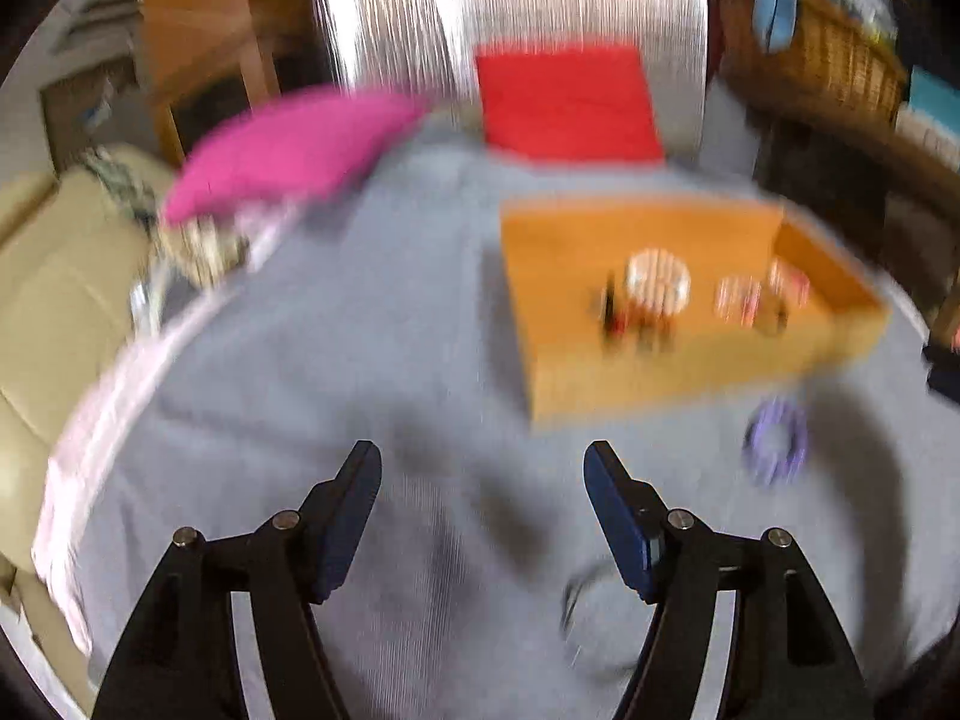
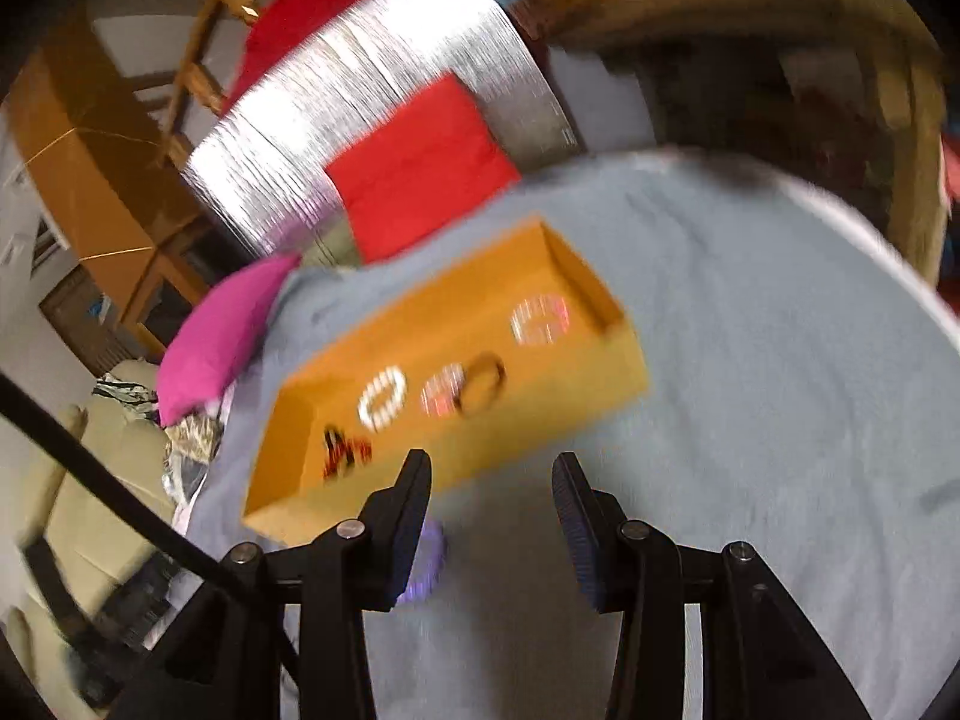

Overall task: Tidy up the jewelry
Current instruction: 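Withdraw the left tool toward the silver bangle while the right tool moves to the purple bracelet, then grasp the silver bangle rim with the left tool while the right tool grasps the purple bead bracelet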

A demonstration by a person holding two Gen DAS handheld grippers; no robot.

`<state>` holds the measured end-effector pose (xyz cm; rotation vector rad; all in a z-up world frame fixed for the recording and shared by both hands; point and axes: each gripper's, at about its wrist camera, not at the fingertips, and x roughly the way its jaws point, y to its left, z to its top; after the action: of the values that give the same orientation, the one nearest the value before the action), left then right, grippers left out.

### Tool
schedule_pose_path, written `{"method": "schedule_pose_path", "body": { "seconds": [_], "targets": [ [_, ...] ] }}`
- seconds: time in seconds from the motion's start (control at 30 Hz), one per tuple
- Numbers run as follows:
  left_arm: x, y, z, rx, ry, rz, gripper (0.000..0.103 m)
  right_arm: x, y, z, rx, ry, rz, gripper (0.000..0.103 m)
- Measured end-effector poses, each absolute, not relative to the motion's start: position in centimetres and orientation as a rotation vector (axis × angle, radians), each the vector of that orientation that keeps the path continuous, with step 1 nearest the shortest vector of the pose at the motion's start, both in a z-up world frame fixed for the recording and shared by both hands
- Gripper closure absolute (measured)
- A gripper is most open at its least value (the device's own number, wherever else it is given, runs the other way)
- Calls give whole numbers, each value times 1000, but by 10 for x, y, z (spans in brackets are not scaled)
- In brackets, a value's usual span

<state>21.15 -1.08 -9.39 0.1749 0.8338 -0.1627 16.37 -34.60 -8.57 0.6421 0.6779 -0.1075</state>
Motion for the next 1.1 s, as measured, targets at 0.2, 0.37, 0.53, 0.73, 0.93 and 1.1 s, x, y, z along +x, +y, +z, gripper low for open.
{"method": "schedule_pose_path", "body": {
  "seconds": [0.2, 0.37, 0.53, 0.73, 0.93, 1.1],
  "targets": [
    [201, 0, -95, 192, 843, -244, 32, 185, -332, -114, 645, 798, -59, 57],
    [195, -8, -112, 230, 941, -386, 32, 206, -311, -127, 579, 871, -27, 57],
    [179, -29, -123, 294, 971, -470, 32, 221, -300, -136, 553, 907, -7, 57],
    [168, -48, -129, 327, 982, -523, 32, 236, -283, -144, 520, 943, 25, 57],
    [175, -58, -144, 336, 1009, -525, 32, 249, -258, -154, 390, 994, -3, 79],
    [184, -65, -146, 312, 996, -553, 41, 244, -258, -152, 299, 981, -53, 93]
  ]
}}
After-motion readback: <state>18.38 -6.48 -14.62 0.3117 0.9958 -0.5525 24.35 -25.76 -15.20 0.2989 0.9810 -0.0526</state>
